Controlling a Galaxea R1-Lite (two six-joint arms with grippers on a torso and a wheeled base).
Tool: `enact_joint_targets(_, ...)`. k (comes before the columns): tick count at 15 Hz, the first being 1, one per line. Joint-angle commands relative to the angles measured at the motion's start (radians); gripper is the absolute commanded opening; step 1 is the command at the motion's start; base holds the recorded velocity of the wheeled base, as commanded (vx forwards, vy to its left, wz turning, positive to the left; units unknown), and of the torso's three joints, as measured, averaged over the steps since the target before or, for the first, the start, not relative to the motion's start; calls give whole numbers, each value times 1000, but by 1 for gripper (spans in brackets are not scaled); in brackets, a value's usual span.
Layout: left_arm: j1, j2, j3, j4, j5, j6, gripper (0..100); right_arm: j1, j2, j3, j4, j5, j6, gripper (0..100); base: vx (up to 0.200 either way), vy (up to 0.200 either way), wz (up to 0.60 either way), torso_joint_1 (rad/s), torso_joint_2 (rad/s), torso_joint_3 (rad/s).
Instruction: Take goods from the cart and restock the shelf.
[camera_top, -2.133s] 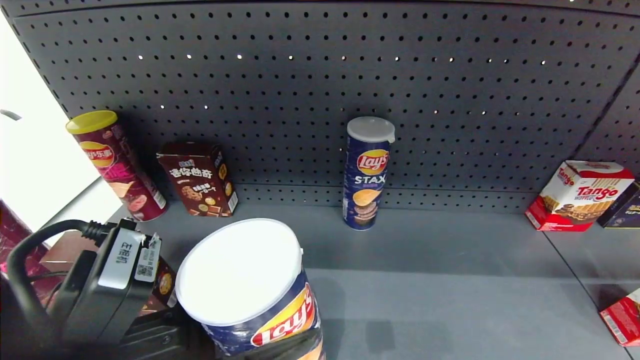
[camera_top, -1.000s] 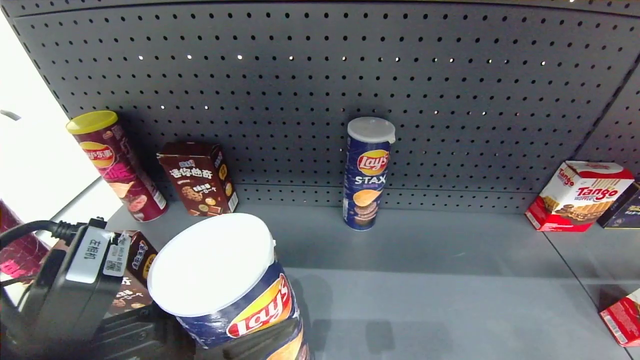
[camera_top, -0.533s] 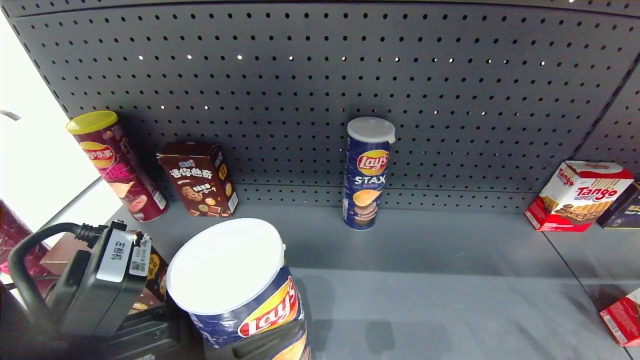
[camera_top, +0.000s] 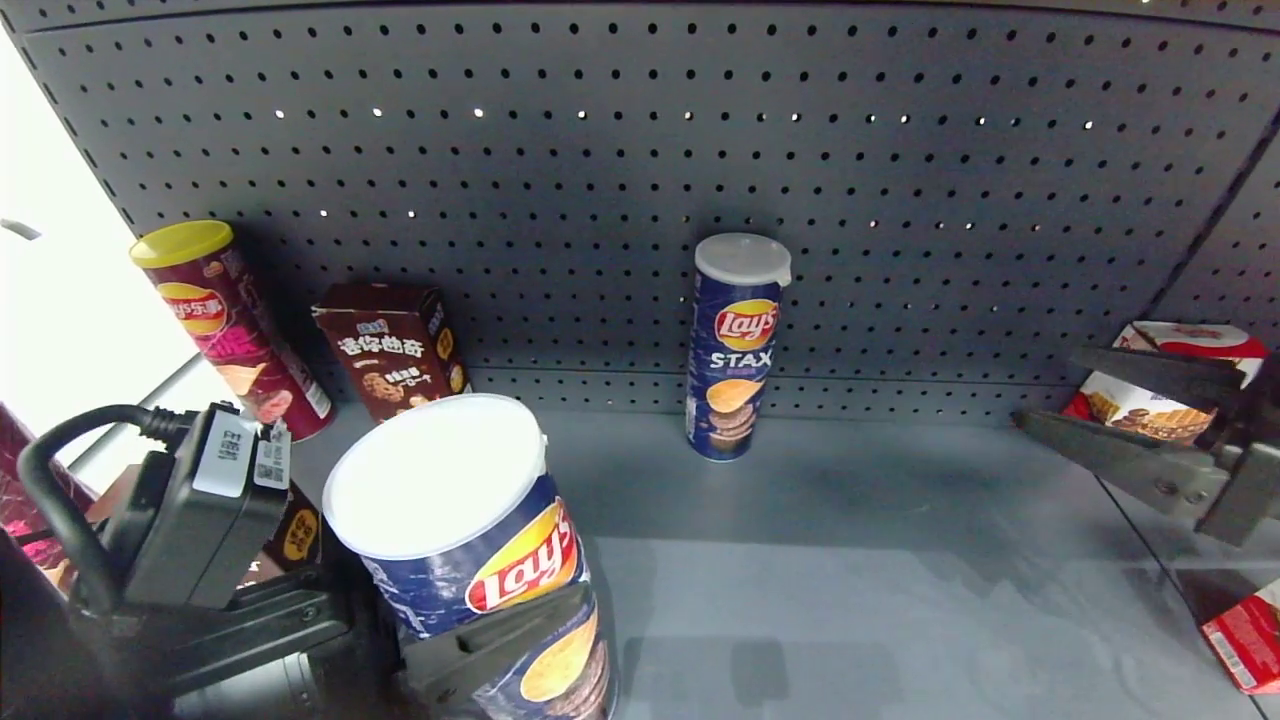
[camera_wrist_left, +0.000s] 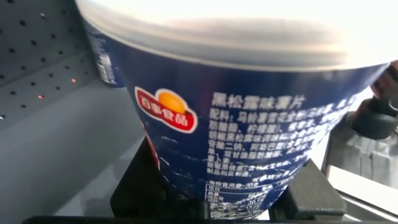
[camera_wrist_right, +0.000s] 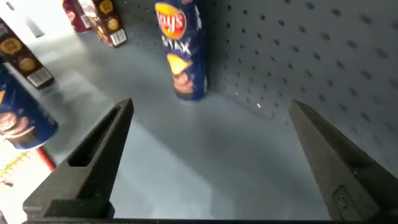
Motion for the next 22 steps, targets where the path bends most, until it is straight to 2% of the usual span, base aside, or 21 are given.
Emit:
enact_joint_targets(1,12,-1,-5,0,0,0,0,-1,206,-60,-90,19,0,100,0,0,0,0,0,0)
enact_joint_targets(3,15,-1,1,0,-2,0,0,-4,269,-85,-138,84,3,100,0,0,0,0,0,0)
enact_joint_targets(5,26,-2,-1,-1,-3,-4,0,-22,323,-88,-265,242,1,100,0,0,0,0,0,0)
enact_joint_targets(9,27,-2,-2,-1,-5,-26,0,-8,424,-125,-388,426,-20,100,0,0,0,0,0,0)
enact_joint_targets(11,27,-2,2,-1,-5,-26,0,-14,465,-158,-391,461,-65,100,0,0,0,0,0,0)
enact_joint_targets(16,26,-2,-18,-1,-6,-27,0,1,574,-258,-391,470,-71,100,0,0,0,0,0,0)
enact_joint_targets(19,27,-2,-25,-1,-5,-49,0,7,645,-333,-383,523,-72,100,0,0,0,0,0,0)
enact_joint_targets(22,41,-4,-27,-1,-8,-49,0,22,682,-375,-366,526,-71,100,0,0,0,0,0,0)
